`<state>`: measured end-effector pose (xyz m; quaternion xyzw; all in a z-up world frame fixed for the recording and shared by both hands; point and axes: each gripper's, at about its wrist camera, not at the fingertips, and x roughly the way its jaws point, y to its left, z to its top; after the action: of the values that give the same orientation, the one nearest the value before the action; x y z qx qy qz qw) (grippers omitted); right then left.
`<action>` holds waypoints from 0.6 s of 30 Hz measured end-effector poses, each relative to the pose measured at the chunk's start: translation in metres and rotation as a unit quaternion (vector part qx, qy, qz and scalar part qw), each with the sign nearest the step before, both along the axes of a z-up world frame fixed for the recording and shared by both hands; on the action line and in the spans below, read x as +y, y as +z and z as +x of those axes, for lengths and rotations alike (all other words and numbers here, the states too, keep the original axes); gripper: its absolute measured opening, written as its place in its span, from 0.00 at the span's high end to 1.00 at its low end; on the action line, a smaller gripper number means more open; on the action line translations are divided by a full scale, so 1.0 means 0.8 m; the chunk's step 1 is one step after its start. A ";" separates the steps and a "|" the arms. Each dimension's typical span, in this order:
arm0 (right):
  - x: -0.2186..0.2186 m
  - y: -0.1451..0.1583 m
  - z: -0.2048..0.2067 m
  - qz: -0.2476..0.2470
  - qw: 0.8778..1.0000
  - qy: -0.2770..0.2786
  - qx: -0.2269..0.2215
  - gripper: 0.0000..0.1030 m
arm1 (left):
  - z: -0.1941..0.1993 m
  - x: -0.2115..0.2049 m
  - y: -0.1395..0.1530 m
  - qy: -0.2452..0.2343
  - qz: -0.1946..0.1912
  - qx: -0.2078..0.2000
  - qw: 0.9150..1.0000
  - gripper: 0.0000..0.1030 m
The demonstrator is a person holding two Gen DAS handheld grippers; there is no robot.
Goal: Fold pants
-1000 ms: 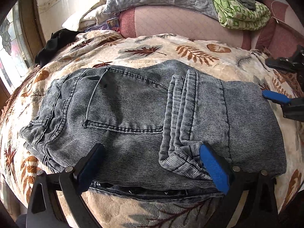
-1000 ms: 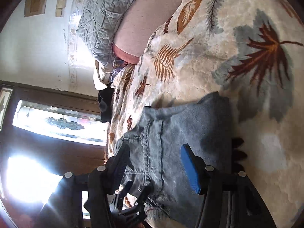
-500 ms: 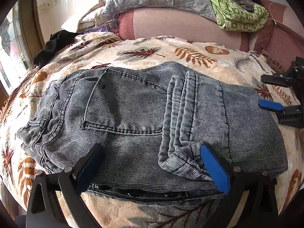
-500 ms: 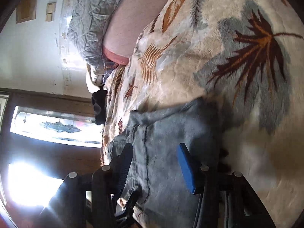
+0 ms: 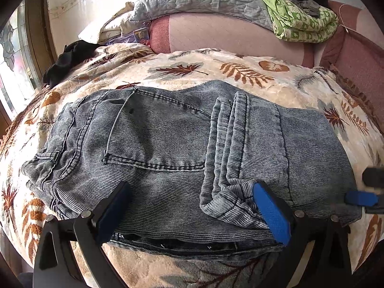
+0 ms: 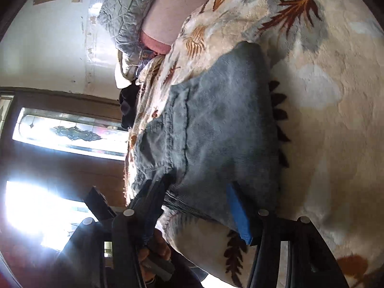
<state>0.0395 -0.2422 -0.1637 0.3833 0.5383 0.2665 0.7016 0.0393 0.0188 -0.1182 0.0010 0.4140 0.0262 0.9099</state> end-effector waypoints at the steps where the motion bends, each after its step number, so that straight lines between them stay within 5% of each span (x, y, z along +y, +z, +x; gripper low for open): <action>1: -0.001 -0.009 -0.004 0.003 1.000 0.001 -0.001 0.43 | 0.000 0.000 0.000 0.001 0.000 0.001 1.000 0.02; 9: -0.008 0.014 0.008 0.007 1.000 -0.004 -0.018 0.43 | -0.003 0.001 0.000 -0.003 -0.001 -0.009 1.000 0.02; 18: -0.025 0.018 0.098 0.039 0.997 -0.054 -0.031 0.43 | -0.006 0.002 -0.001 -0.009 -0.001 -0.018 1.000 0.02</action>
<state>0.1177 -0.2625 -0.1492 0.4304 0.4838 0.2605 0.7161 0.0343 0.0207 -0.1189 0.0032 0.3973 0.0177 0.9175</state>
